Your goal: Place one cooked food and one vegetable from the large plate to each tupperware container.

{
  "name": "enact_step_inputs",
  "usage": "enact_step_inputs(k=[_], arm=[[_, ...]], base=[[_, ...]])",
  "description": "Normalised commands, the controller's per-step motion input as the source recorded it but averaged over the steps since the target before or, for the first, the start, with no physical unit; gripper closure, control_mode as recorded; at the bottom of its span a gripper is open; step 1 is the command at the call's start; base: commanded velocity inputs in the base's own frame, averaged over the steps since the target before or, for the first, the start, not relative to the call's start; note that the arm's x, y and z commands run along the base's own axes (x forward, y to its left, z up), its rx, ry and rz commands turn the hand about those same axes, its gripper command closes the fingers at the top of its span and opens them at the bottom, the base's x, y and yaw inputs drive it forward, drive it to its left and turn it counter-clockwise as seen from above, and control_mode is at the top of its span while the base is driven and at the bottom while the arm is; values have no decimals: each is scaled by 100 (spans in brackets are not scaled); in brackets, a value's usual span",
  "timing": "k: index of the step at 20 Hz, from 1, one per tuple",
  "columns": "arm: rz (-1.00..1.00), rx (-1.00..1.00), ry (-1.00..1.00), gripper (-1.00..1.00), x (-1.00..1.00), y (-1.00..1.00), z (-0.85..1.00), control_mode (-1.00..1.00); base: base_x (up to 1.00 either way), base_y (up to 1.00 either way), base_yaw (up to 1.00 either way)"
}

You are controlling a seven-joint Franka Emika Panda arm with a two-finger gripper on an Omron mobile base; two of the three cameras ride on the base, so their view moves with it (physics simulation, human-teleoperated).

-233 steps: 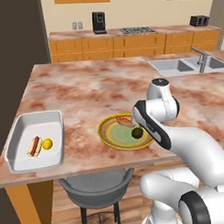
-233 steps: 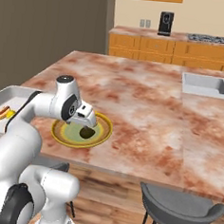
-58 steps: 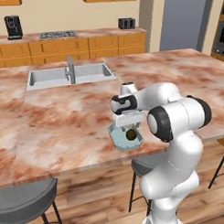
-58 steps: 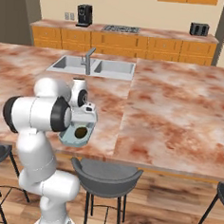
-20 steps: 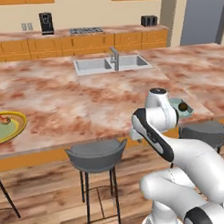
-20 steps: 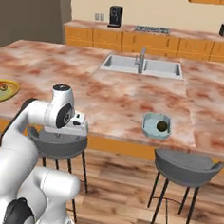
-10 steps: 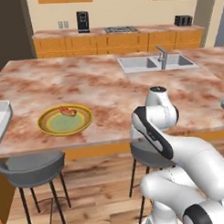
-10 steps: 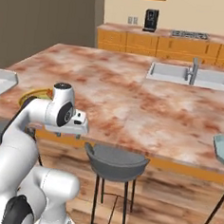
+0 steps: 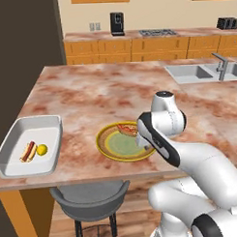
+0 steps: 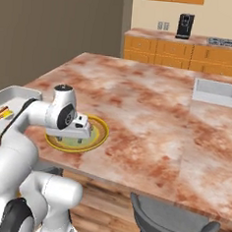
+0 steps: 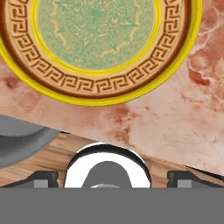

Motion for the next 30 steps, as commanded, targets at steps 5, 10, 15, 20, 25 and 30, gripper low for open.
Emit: enact_step_inputs(k=[5,10,15,20,25,30], arm=[[6,0,1,-100,30,0,0,-100],[5,-3,-7,-100,92,16,2,-100],[7,-12,15,-100,100,2,0,-100],[3,-3,10,-100,98,10,5,-100],[12,0,0,-100,84,26,-18,-100],[9,-1,1,-100,21,11,-61,-100]], base=[[25,1,6],[0,0,0],[0,0,0],[0,0,0],[0,0,0],[0,0,0]])
